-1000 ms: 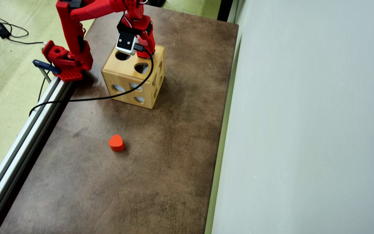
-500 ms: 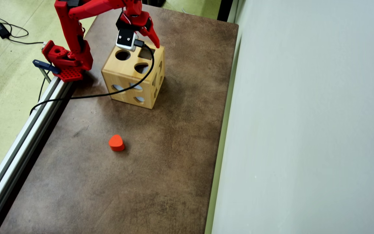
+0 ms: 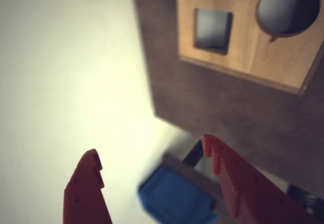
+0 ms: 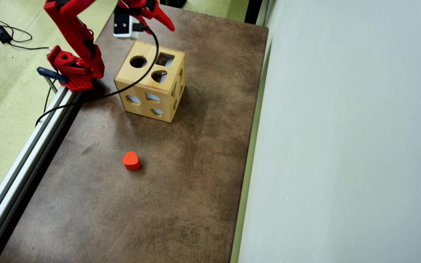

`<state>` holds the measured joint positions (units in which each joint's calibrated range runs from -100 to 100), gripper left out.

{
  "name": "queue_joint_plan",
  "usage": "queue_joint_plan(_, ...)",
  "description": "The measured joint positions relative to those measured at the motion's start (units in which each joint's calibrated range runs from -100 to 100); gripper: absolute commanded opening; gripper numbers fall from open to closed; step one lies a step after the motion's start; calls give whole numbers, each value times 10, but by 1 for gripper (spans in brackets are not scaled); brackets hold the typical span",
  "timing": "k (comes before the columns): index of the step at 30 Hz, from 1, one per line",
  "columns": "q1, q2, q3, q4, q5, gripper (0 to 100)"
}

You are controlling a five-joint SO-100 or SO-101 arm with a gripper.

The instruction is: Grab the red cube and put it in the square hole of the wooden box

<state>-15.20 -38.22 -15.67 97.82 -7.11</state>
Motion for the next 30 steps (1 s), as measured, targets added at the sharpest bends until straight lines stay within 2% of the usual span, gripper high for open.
queue_joint_plan(5, 0, -173, 21, 0, 0, 32)
queue_joint_plan(9, 2, -309, 108, 0, 8, 32)
queue_joint_plan(17, 4, -569, 284, 0, 133, 32)
queue_joint_plan(21, 13, -572, 302, 0, 147, 32)
queue_joint_plan(30, 226, -575, 302, 0, 123, 32)
